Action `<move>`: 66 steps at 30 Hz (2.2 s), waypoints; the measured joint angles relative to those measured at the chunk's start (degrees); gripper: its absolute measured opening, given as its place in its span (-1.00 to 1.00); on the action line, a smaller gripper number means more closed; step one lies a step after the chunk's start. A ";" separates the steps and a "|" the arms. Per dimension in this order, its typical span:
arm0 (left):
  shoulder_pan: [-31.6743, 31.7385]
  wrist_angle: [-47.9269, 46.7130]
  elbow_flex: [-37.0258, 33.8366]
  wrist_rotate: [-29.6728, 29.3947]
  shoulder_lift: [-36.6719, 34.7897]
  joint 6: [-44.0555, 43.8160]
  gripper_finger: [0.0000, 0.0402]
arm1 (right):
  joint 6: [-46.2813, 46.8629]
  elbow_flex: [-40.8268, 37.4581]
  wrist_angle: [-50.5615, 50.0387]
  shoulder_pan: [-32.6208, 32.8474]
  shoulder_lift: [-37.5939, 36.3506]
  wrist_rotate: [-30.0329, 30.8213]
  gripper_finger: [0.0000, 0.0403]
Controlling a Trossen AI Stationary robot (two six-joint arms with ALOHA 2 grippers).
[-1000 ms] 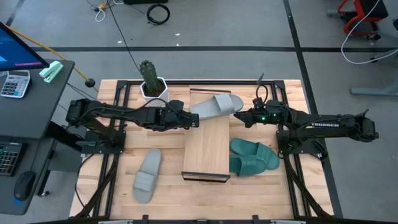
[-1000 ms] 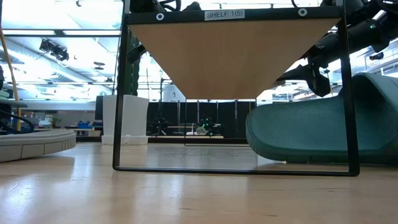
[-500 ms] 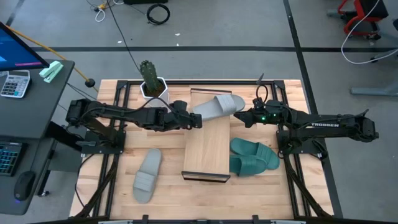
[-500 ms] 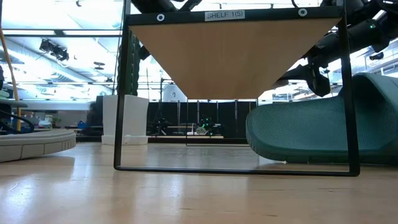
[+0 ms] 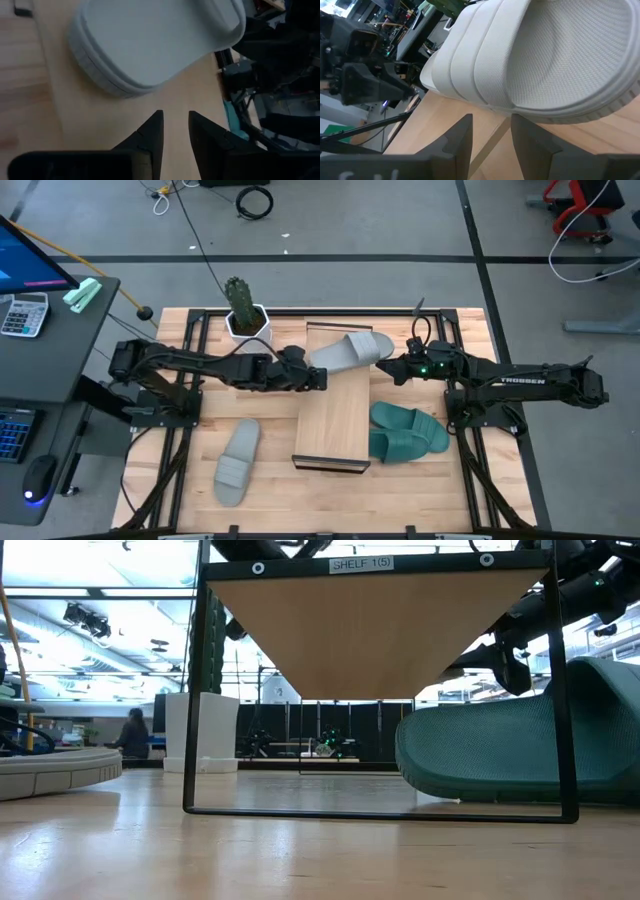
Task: Pick and place slides into the shelf
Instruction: Put the right gray slipper onto the shelf
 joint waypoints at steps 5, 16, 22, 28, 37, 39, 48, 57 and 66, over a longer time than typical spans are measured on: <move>0.00 8.50 0.00 2.60 3.36 -0.18 -0.53 | -0.02 0.00 -0.02 0.02 0.00 -0.70 -0.30; 0.15 7.72 -0.07 1.89 6.32 -0.46 -0.63 | -0.02 0.00 -0.11 0.09 0.00 -1.33 -0.30; 0.49 8.00 -0.06 -2.68 6.31 -0.45 -0.69 | -0.02 -0.02 -0.19 0.15 -0.02 -2.16 -0.30; 1.33 7.59 -0.06 -4.40 6.31 1.13 -0.73 | 0.00 -0.02 -0.21 0.17 -0.02 -2.69 -0.30; 2.84 7.35 -0.07 -8.55 6.31 3.38 -0.74 | 0.02 -0.02 -0.20 0.17 -0.02 -4.07 -0.30; 3.15 7.38 -0.05 -8.55 6.31 3.94 -0.74 | 0.02 -0.02 -0.22 0.20 -0.02 -4.26 -0.30; 3.82 6.49 -0.04 -9.62 6.31 4.03 -0.73 | 0.04 -0.01 -0.22 0.20 -0.02 -4.26 -0.30; 4.62 4.91 -0.04 -10.32 6.27 4.42 -0.65 | 0.09 -0.01 -0.24 1.44 -0.02 -4.43 -0.30; 5.02 5.13 -0.04 -10.45 6.27 4.54 -0.60 | 0.00 -0.02 -0.24 3.58 -0.02 -3.80 -0.30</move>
